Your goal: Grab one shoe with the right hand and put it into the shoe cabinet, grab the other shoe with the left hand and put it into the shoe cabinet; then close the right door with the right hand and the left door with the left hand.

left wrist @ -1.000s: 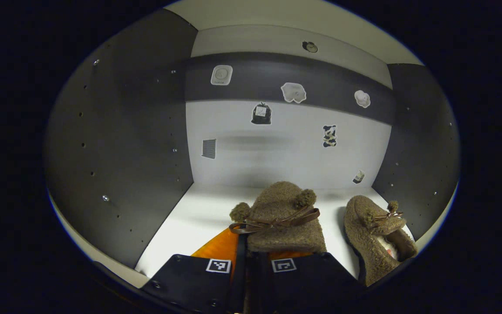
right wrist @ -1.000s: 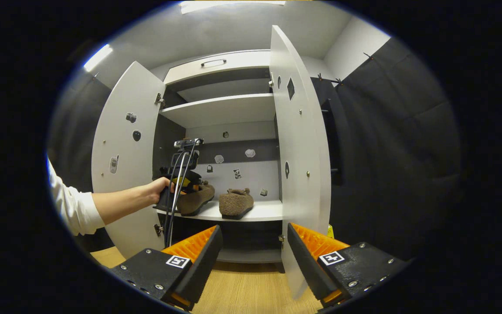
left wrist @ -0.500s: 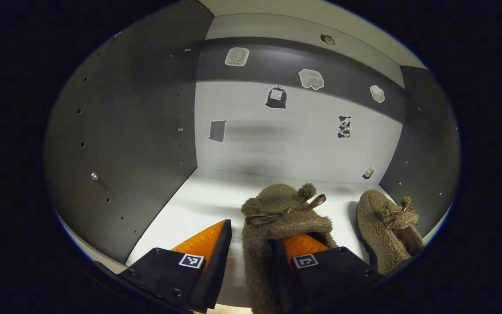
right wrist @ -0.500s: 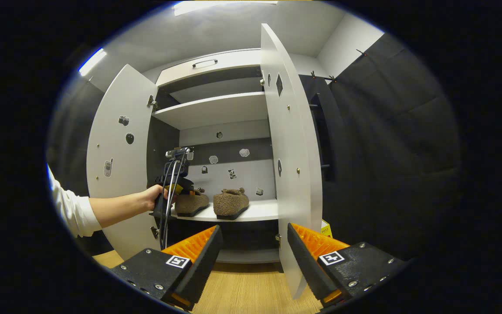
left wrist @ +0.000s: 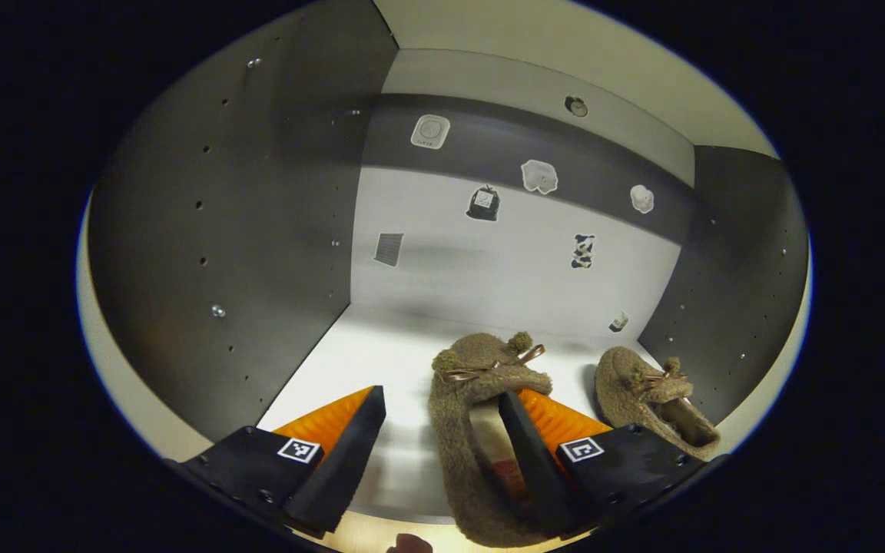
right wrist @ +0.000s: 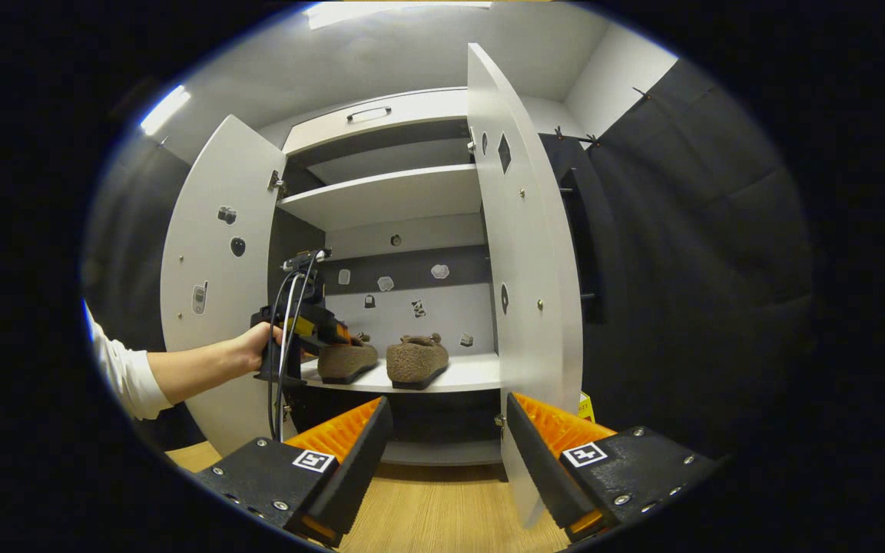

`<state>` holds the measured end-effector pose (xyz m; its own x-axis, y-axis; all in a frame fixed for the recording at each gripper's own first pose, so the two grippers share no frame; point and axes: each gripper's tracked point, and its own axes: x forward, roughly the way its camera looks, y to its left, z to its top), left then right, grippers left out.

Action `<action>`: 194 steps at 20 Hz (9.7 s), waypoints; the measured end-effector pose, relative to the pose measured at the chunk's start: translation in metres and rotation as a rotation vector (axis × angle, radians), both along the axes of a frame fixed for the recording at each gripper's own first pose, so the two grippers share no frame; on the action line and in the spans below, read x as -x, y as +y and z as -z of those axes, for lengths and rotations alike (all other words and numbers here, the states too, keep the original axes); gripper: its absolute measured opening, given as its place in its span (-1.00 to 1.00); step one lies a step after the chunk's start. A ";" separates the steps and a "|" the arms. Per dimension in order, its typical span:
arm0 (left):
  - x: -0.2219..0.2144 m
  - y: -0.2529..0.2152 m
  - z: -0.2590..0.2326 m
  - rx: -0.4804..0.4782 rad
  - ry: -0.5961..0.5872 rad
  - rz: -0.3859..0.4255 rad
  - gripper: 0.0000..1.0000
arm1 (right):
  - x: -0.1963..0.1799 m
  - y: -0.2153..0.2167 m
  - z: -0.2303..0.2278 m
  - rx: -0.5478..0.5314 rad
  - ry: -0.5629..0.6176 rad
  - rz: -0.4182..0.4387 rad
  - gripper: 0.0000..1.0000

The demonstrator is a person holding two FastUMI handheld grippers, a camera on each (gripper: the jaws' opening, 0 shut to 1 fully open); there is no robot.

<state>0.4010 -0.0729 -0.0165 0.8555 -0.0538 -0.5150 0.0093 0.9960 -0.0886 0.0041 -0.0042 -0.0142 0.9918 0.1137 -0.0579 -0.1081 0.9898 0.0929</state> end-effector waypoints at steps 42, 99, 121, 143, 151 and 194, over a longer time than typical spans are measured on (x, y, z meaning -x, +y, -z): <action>0.326 0.032 -0.035 -0.091 -0.415 0.015 0.97 | -0.024 -0.173 -0.034 0.019 -0.059 0.228 0.84; 0.356 0.082 -0.067 -0.086 -0.442 -0.078 0.94 | -0.103 0.046 -0.027 0.036 -0.036 -0.128 0.88; 0.301 0.218 -0.092 -0.218 -0.462 -0.240 0.90 | -0.028 -0.036 -0.049 0.046 -0.030 0.012 0.88; 0.244 0.036 -0.079 -0.085 -0.478 0.132 0.87 | -0.015 -0.053 -0.056 0.056 -0.033 0.083 0.88; 0.203 -0.008 -0.069 -0.056 -0.481 0.183 0.99 | -0.010 -0.055 -0.052 0.089 -0.005 0.092 0.88; 0.355 0.077 -0.120 -0.126 -0.536 -0.025 0.93 | 0.015 -0.050 -0.018 0.062 0.014 0.076 0.88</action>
<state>0.0460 0.0046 0.1030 1.0000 0.0038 -0.0076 -0.0035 0.9991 0.0418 -0.0113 -0.0539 0.0036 0.9965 0.0340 -0.0764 -0.0316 0.9990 0.0320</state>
